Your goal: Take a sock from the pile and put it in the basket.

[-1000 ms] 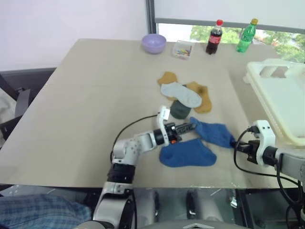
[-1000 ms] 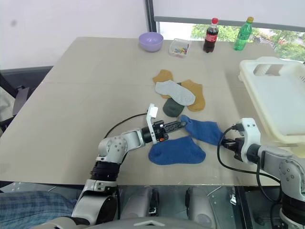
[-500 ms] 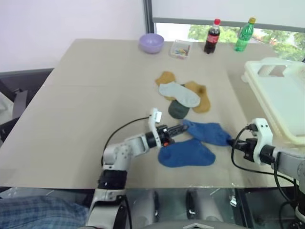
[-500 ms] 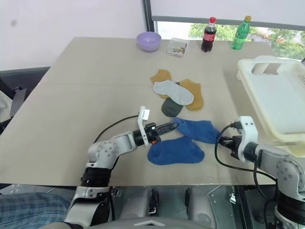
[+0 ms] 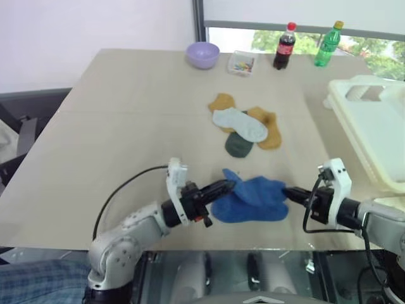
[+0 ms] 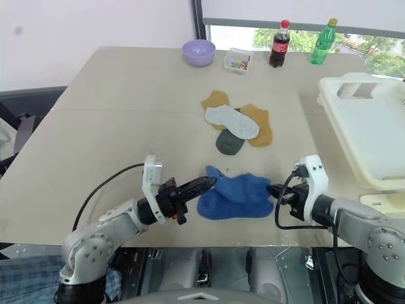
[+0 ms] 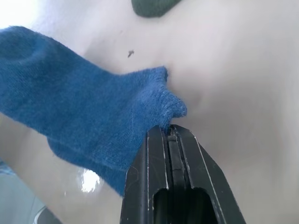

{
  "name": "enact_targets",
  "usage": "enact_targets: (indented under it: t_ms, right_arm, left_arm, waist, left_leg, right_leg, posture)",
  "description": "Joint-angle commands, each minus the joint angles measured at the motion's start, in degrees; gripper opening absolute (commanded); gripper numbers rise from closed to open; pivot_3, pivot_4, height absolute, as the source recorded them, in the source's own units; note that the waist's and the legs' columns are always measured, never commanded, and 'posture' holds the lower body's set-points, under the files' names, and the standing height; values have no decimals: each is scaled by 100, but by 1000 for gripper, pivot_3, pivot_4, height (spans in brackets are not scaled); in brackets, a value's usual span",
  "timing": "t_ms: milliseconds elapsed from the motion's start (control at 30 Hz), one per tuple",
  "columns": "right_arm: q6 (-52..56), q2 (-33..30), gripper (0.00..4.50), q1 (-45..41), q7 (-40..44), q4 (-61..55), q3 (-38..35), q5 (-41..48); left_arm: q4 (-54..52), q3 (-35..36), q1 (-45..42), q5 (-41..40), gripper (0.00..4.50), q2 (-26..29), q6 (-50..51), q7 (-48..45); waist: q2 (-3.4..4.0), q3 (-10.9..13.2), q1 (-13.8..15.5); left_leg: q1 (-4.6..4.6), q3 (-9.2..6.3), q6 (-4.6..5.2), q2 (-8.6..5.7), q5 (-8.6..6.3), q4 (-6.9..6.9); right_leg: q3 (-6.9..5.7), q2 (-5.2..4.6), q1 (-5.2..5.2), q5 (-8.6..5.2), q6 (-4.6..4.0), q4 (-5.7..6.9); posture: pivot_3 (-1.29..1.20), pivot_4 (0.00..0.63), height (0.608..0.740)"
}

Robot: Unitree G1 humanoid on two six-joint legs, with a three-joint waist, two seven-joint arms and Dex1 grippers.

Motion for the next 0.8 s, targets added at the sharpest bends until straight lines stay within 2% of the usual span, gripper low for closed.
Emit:
enact_targets:
  t_ms: [33,133,333,400,433,500,533,600,667,800]
  right_arm:
    - [37,-42,0,43,-172,-234,-177,467]
    - [37,-40,0,84,-350,-246,-185,702]
    - [-39,-27,0,215,-648,-168,-94,943]
    - [-62,-47,0,268,-732,-149,-47,1019]
    - [-78,-27,0,260,-813,-140,0,1057]
    - [-118,-35,0,232,-936,-86,33,1233]
    - [-140,-31,0,201,-1005,-50,63,1306]
    - [-211,-103,0,183,-1107,29,92,1459]
    - [-311,-96,0,97,-1313,119,234,1607]
    - [-581,-139,0,-129,-1742,343,559,1804]
  left_arm:
    - [304,18,267,428,79,129,-874,-403]
    - [761,-90,595,835,79,306,-1430,-752]
    - [2860,-210,1075,1479,79,409,-3035,-2103]
    - [3501,-209,1079,1575,79,391,-3500,-2474]
    - [3785,-187,1055,1627,79,396,-3753,-2648]
    - [4153,-93,1059,1602,79,333,-4277,-3013]
    - [4250,-26,1063,1507,79,294,-4448,-3191]
    - [4348,58,1140,1268,79,203,-4665,-3619]
    - [4400,80,1177,1218,79,228,-4734,-3906]
    - [4448,13,1197,1455,79,307,-4582,-3788]
  waist:
    - [1,0,-13]
    - [2,-1,-26]
    - [27,-18,-34]
    - [104,-71,-41]
    - [181,-115,-50]
    - [219,-136,-70]
    - [220,-137,-79]
    - [226,-136,-99]
    - [239,-135,-149]
    - [283,-108,-212]
  left_leg:
    - [-1,-1,0,5,0,0]
    - [-9,-4,0,8,0,0]
    - [-19,2,-1,16,0,-3]
    - [-11,6,-1,18,-1,-4]
    - [-8,8,-1,18,-1,-8]
    - [30,18,-1,11,-1,-37]
    - [91,-10,-2,-28,-2,-88]
    - [139,-36,-7,-29,-5,-118]
    - [201,-90,-31,-36,-18,-158]
    - [259,-226,-33,-47,-19,-191]
  right_leg:
    - [-1,4,-3,-1,1,1]
    - [-1,8,-13,-6,9,2]
    - [1,-3,-24,-2,1,-3]
    - [2,-7,-23,-7,10,-5]
    - [2,-8,-23,-12,17,-6]
    - [23,-4,-16,-17,16,-1]
    - [49,9,15,-21,9,3]
    - [52,23,33,-23,6,4]
    - [16,18,58,-23,5,3]
    - [-88,9,70,-23,5,-5]
  posture:
    - [0,150,736]
    - [0,150,736]
    - [0,150,736]
    - [0,150,736]
    - [0,150,736]
    - [0,150,736]
    - [0,150,736]
    - [0,150,736]
    - [0,150,736]
    - [0,150,736]
